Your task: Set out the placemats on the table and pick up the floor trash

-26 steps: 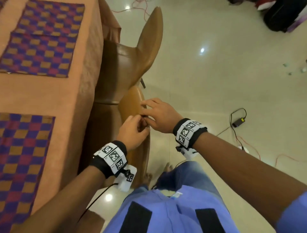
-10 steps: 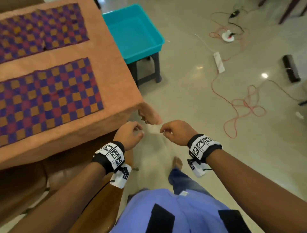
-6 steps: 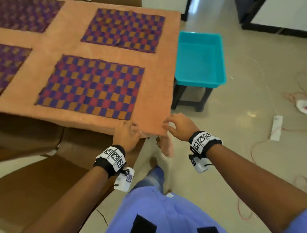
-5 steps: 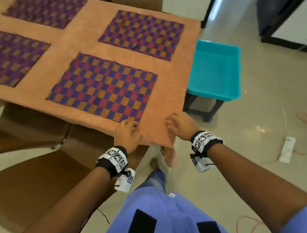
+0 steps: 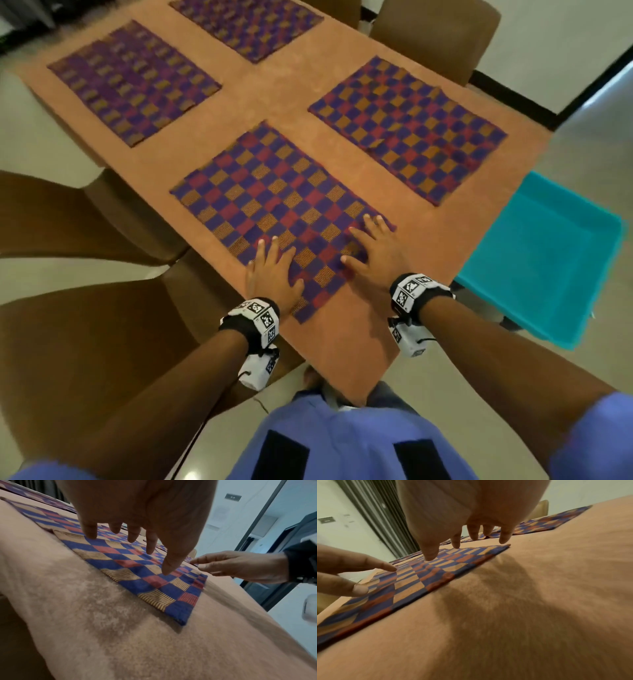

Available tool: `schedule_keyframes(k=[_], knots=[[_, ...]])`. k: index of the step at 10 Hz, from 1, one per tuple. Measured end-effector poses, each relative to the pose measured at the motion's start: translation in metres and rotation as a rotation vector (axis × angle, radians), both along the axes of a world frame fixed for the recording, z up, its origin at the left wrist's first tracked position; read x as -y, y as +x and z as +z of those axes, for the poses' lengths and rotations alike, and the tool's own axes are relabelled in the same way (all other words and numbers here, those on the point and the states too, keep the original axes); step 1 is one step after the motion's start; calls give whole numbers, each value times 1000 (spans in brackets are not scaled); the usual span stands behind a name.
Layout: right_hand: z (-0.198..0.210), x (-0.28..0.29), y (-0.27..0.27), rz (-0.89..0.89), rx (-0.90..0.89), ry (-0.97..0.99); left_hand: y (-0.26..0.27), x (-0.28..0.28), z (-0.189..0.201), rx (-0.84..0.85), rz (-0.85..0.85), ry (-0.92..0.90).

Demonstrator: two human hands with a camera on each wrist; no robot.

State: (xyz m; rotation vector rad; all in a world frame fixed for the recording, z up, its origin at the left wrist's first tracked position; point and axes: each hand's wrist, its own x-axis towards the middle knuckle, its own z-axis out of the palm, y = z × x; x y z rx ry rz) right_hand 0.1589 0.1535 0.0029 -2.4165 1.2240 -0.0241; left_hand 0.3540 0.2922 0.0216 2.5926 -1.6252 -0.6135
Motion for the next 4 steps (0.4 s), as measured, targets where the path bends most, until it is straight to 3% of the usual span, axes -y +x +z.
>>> schedule_keyframes(k=[3, 4], knots=[[-13, 18, 10, 203, -211, 20, -1, 4, -13, -17, 90, 98], [-11, 22, 13, 194, -155, 25, 10, 13, -4, 1, 71, 49]])
